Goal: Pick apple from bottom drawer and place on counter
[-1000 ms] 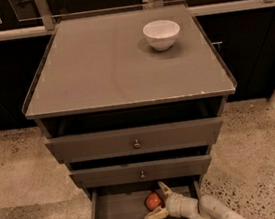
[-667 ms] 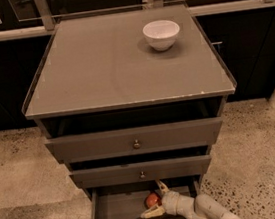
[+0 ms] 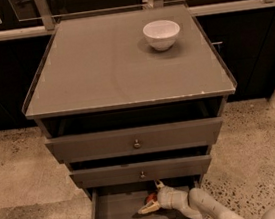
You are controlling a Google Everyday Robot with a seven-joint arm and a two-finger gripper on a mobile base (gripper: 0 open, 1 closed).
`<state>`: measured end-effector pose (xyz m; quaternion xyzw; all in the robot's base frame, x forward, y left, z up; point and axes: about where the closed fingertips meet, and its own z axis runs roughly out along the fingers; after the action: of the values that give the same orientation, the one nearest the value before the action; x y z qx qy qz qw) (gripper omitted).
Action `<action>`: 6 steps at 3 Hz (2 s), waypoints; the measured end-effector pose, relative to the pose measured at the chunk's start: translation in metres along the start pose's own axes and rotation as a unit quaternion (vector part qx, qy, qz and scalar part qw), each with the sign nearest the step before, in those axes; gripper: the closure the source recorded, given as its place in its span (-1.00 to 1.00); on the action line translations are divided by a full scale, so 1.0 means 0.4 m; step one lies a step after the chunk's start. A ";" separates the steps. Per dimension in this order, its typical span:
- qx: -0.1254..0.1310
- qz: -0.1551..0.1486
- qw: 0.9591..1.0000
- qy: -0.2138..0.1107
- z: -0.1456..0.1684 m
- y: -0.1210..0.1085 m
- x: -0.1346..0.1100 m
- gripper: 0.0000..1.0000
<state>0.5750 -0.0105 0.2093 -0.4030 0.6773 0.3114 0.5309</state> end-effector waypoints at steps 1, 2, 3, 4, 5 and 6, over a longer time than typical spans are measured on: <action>0.010 -0.009 1.000 0.026 -0.005 -0.024 0.035 -1.00; 0.017 -0.011 0.998 0.056 -0.025 -0.038 0.074 -1.00; 0.021 -0.006 0.996 0.081 -0.042 -0.042 0.109 -1.00; 0.018 0.008 0.995 0.099 -0.051 -0.026 0.143 -1.00; 0.017 0.033 0.994 0.100 -0.043 0.002 0.161 -1.00; 0.017 0.033 0.994 0.100 -0.043 0.002 0.161 -0.62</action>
Offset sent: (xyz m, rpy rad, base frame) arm 0.0049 -0.0438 -0.0423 -0.1857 0.0571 -0.0507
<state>0.5591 -0.0385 0.1511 -0.4008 0.7450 0.2750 0.4569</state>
